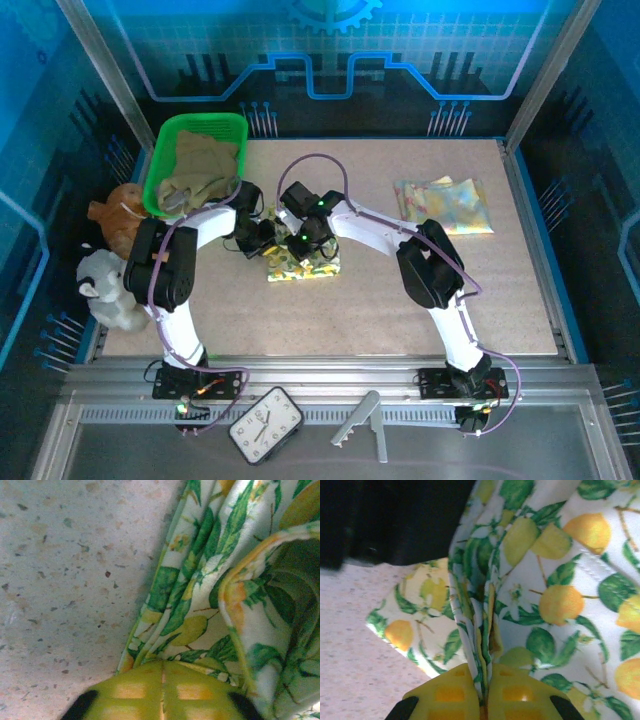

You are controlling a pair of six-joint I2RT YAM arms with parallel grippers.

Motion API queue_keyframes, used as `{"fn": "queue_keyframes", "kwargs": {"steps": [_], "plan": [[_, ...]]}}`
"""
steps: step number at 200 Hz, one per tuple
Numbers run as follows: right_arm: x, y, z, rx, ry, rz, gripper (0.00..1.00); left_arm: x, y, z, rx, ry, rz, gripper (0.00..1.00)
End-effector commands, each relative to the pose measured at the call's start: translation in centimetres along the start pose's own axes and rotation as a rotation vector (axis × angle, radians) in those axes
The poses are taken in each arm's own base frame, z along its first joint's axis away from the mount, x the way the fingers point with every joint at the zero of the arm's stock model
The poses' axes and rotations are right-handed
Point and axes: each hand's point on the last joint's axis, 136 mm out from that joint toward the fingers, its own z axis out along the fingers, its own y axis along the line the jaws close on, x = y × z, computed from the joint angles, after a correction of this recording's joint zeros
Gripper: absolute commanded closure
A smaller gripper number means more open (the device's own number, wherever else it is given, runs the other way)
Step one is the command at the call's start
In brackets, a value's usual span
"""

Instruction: Fold and stack the skirts

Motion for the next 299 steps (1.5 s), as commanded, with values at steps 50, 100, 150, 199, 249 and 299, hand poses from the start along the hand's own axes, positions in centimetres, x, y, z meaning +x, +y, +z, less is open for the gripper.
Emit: {"fn": "queue_keyframes", "kwargs": {"steps": [50,100,150,199,249,299], "plan": [[-2.3,2.4,-7.0,-0.256,-0.128,-0.074,0.6,-1.8,5.3,-6.9,-0.193,-0.156,-0.017,0.54],[-3.6,-6.9,-6.6,-0.136,-0.167,0.141,0.82,0.0,3.2,-8.7,-0.04,-0.156,-0.023,0.59],[-5.3,-11.3,-1.1,-0.141,-0.101,0.153,1.0,3.4,-5.8,-8.1,0.373,-0.022,0.007,0.63],[-5.1,-13.0,2.9,-0.123,-0.003,0.269,1.0,4.4,-5.1,-2.4,0.306,0.078,-0.001,0.67],[0.4,-13.3,3.7,-0.112,0.086,0.537,1.0,3.9,-0.4,1.0,0.1,0.114,0.009,0.71],[3.8,-9.6,0.5,-0.271,-0.199,0.975,0.91,1.3,-2.1,2.2,0.051,0.122,0.109,0.69]]}}
